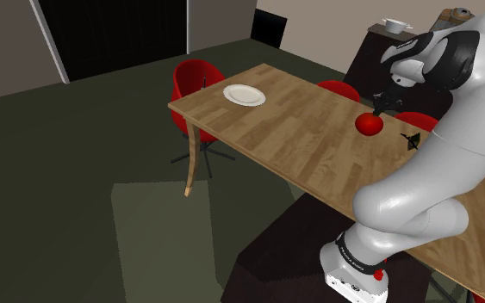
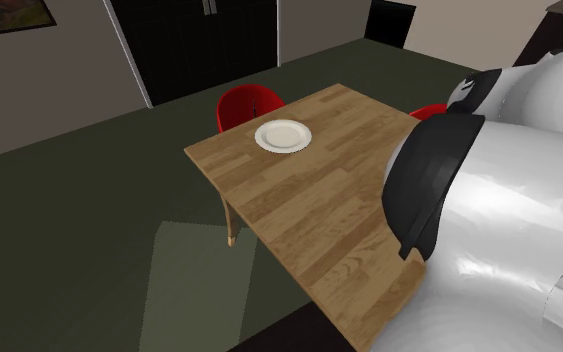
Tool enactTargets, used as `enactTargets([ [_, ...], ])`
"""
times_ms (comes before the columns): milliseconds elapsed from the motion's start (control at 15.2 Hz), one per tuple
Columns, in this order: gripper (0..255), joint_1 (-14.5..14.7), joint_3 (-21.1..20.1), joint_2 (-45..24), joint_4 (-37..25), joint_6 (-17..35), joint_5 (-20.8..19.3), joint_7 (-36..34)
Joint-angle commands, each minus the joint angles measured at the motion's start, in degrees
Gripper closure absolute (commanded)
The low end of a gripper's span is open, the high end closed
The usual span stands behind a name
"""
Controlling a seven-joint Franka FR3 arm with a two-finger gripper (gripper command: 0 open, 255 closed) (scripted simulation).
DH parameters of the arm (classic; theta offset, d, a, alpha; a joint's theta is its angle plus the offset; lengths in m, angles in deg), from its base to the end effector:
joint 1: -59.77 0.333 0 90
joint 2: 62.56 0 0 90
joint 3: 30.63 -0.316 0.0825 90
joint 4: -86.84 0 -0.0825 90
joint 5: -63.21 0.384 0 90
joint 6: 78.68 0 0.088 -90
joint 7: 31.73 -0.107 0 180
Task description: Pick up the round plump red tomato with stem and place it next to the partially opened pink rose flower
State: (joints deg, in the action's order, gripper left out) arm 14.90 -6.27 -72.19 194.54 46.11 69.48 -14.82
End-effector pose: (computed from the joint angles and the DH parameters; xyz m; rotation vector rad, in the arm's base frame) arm 0.2313 -0.5677 0.4418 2.7102 -1.4087 0.1906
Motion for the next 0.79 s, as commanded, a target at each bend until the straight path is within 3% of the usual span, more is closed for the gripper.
enactTargets([
  [0,255,-0.05,-0.09,-0.60,0.71,1.30,0.37,0.22],
  [330,255,-0.24,-0.33,-2.07,2.76,4.66,1.36,0.93],
  [726,255,-0.24,-0.33,-2.07,2.76,4.66,1.36,0.93],
])
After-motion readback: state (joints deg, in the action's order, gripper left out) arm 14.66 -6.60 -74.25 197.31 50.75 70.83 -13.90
